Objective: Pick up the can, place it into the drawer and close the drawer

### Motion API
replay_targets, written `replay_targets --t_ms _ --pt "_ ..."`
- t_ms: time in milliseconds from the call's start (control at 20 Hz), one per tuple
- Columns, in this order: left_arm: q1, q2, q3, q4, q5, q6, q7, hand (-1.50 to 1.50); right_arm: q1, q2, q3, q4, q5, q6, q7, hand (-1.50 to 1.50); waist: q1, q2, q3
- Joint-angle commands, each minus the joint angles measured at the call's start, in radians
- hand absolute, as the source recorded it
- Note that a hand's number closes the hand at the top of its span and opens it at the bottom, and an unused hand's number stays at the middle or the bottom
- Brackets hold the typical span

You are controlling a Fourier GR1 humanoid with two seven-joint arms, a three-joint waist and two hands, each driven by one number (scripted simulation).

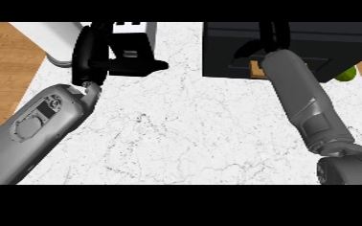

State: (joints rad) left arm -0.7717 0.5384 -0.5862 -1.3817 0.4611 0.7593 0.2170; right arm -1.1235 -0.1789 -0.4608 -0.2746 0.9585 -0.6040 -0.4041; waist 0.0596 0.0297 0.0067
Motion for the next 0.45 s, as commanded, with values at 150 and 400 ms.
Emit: replay_targets --t_ms 150,400 --pt "0.05 0.029 0.028 -0.041 -0.013 0.009 -0.012 -1.5 -0.061 0.088 -0.195 -0.046 -0.252 0.099 -0.078 -1.5 0.002 -0.017 -0.003" --pt "0.089 0.029 0.061 -0.052 -0.011 -0.02 -0.003 -1.5 -0.055 0.074 -0.218 -0.049 -0.299 0.141 -0.128 -1.5 -0.022 -0.019 -0.005"
